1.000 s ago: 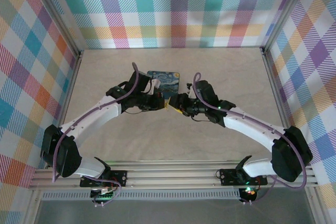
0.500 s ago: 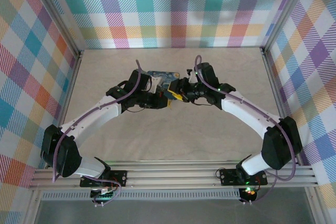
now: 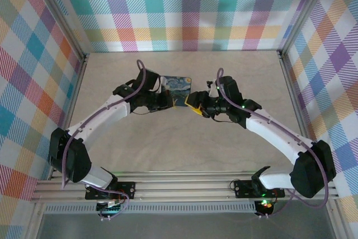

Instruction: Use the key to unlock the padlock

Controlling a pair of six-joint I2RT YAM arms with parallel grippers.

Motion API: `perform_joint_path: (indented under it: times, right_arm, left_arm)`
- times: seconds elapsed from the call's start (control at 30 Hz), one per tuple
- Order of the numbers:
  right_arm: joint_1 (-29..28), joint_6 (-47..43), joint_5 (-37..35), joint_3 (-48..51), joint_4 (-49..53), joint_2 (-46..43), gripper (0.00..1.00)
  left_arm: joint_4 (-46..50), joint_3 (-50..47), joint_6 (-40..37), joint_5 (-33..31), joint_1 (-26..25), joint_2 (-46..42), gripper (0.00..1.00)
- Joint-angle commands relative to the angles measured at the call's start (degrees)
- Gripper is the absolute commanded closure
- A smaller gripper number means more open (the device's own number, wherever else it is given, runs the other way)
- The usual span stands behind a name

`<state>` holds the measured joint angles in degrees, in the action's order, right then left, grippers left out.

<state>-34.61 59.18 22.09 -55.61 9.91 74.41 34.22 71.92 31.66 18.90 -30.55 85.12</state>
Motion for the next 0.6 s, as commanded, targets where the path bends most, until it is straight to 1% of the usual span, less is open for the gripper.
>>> perform_joint_path:
  times: [0.0, 0.1, 0.2, 0.33, 0.57]
  right_arm:
    - [-1.0, 1.0, -0.6, 2.1, -6.2, 0.8, 0.47]
    - [-2.1, 1.1, 0.2, 1.5, -10.6, 2.8, 0.48]
    - [-2.8, -0.5, 2.0, -0.8, -12.5, 4.9, 0.5]
    - [-3.0, -3.5, 3.7, -3.8, -11.0, 7.2, 0.59]
    - [-3.2, -4.5, 7.4, -6.0, -9.7, 10.0, 0.62]
  left_arm:
    - [2.7, 0.7, 6.9, -2.2, 0.5, -1.0, 1.0]
    - [5.7, 2.3, 8.0, -4.1, 0.6, -1.5, 1.0]
    - [6.6, 2.6, 9.1, -4.7, 0.6, -2.3, 1.0]
    - [6.2, 2.9, 10.7, -4.1, 1.2, -2.7, 1.0]
    - [4.5, 2.9, 13.0, -2.1, 1.2, -3.8, 1.0]
